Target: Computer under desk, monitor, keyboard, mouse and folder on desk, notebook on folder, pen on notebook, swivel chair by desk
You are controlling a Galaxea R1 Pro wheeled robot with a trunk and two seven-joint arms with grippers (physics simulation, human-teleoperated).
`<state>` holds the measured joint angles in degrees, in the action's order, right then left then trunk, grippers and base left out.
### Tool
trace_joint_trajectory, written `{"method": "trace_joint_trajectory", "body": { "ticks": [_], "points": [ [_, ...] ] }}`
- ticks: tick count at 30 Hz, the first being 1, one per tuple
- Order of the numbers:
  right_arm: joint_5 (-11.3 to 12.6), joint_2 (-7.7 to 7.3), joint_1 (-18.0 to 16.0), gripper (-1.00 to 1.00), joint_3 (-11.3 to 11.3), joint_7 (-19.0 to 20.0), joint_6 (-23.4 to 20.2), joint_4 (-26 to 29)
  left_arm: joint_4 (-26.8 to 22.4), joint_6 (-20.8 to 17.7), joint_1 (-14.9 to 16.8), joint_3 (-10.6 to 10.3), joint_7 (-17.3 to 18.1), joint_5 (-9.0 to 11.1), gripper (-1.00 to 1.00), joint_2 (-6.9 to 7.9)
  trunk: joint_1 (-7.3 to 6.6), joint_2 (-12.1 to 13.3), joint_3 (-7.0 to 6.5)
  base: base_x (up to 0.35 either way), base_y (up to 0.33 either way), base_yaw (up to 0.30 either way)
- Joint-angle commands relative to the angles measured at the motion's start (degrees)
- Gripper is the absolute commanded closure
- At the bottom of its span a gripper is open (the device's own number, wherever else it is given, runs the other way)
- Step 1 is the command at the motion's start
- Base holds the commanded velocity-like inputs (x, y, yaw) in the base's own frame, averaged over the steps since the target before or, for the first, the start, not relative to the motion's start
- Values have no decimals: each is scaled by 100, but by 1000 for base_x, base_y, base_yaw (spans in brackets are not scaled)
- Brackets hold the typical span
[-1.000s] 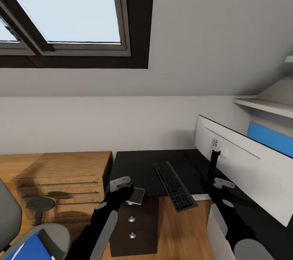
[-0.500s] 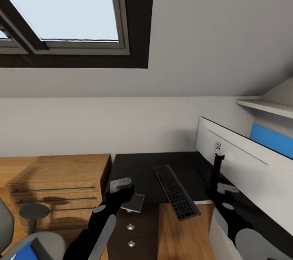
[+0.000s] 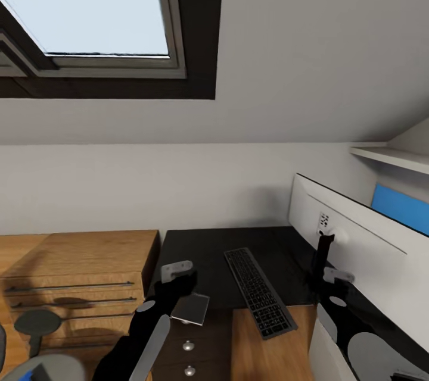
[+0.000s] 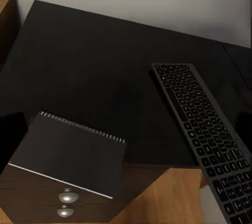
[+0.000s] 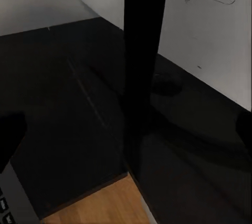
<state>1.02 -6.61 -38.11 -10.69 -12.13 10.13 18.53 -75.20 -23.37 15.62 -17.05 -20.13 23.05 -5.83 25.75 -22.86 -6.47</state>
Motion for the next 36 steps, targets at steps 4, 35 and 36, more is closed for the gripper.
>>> {"method": "trace_joint_trajectory", "body": {
  "ticks": [4,35,36],
  "points": [
    [12,-32,-3,-100,-11,0,33,-7,-7,-13,1,-27,-53,60,-100,2,3,-6,3,195,-160,0],
    [-13,-130,-3,-100,31,9,393,10,-3,-15,1,-35,-53,68,-100,3,3,-6,3,116,-18,0],
    [-13,-130,-3,-100,31,9,393,10,-3,-14,2,-35,-53,68,-100,3,3,-6,3,268,0,0]
  ]
}}
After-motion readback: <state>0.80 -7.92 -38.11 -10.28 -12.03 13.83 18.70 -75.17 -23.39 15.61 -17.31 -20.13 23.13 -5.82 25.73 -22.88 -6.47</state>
